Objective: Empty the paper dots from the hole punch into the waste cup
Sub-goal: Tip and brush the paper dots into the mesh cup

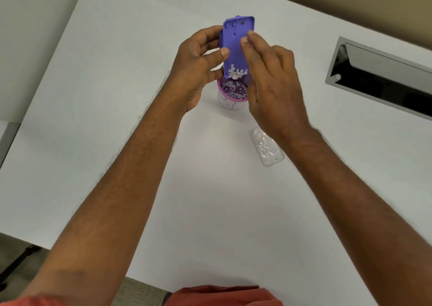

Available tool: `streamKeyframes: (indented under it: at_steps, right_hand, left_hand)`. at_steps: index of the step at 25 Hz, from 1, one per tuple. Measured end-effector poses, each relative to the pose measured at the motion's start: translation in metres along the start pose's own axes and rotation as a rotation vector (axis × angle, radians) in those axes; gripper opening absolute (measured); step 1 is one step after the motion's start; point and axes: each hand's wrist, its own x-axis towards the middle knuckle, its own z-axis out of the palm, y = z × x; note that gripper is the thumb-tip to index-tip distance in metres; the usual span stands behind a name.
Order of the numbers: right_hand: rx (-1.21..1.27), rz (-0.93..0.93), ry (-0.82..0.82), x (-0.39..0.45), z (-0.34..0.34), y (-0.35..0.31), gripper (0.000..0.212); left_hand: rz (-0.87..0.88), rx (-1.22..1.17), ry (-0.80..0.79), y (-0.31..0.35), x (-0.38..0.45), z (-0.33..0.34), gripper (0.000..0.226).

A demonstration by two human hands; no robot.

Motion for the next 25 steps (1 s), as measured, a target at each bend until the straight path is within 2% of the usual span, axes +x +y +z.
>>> streamKeyframes:
  at_steps: [6,10,14,21,25]
  right_hand:
    - [-0.100,-0.001,-0.082,-0.013,0.014,0.002,0.062]
    - [-0.056,0.007,-0.156,-0.030,0.020,-0.002,0.065]
    - [0.032,0.031,-0.044,-0.026,0.018,-0.009,0.058]
    - [-0.059,0.019,-0.144,-0.036,0.024,-0.010,0.066]
    - [-0.032,0.064,-0.080,-0.035,0.021,-0.005,0.063]
  left_hand:
    - [0.016,0.032,0.004,-0.002,0.000,-0.001,0.046]
    - [0.021,0.041,0.014,-0.003,0.000,0.000,0.047]
    - [0.027,0.033,0.012,0.000,-0.002,0.000,0.047]
    - [0.038,0.042,0.008,0.001,-0.005,0.002,0.048]
    - [0.050,0.015,0.007,0.000,-0.005,0.000,0.047]
